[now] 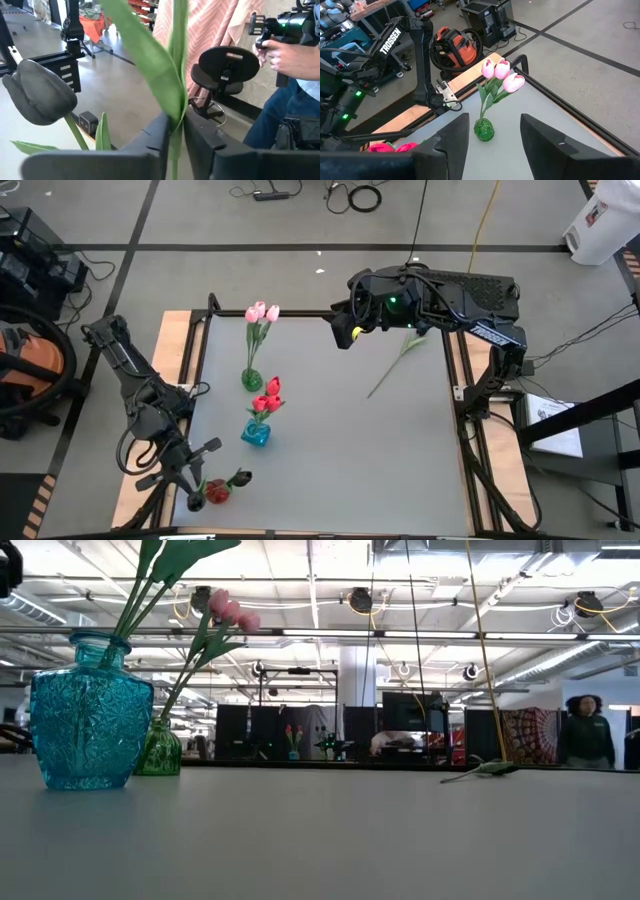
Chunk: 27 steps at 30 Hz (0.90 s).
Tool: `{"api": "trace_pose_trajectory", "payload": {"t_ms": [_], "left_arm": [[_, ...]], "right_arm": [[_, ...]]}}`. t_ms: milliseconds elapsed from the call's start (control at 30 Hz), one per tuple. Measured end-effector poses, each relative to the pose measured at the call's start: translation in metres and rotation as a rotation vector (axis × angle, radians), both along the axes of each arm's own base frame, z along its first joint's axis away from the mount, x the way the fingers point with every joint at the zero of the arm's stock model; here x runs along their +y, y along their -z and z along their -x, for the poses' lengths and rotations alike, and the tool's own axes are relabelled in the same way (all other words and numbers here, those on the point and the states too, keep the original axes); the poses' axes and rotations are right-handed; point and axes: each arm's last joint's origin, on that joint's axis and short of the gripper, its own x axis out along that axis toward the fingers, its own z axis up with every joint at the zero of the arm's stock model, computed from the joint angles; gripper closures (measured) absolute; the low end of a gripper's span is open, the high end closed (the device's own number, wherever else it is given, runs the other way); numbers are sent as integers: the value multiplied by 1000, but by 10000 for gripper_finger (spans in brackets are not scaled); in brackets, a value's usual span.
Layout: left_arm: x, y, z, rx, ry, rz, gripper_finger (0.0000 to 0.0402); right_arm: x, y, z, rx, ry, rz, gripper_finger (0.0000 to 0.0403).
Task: Sort flowers into vase by color
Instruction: Put the bottom black flower into the red vase, then put the black flower into the red vase
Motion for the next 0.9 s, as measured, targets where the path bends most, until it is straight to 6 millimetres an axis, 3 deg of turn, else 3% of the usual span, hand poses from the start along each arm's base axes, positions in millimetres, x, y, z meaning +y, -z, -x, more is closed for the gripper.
{"api": "trace_pose_trajectory", "payload": {"t_ms": [433, 900], "left_arm": [[0, 0, 0, -4, -11, 0, 204], [26, -19, 11, -106, -285, 75, 194]], "right_arm": [[0, 0, 0, 0, 0, 0, 234], [0, 0, 0, 0, 0, 0, 234]]}}
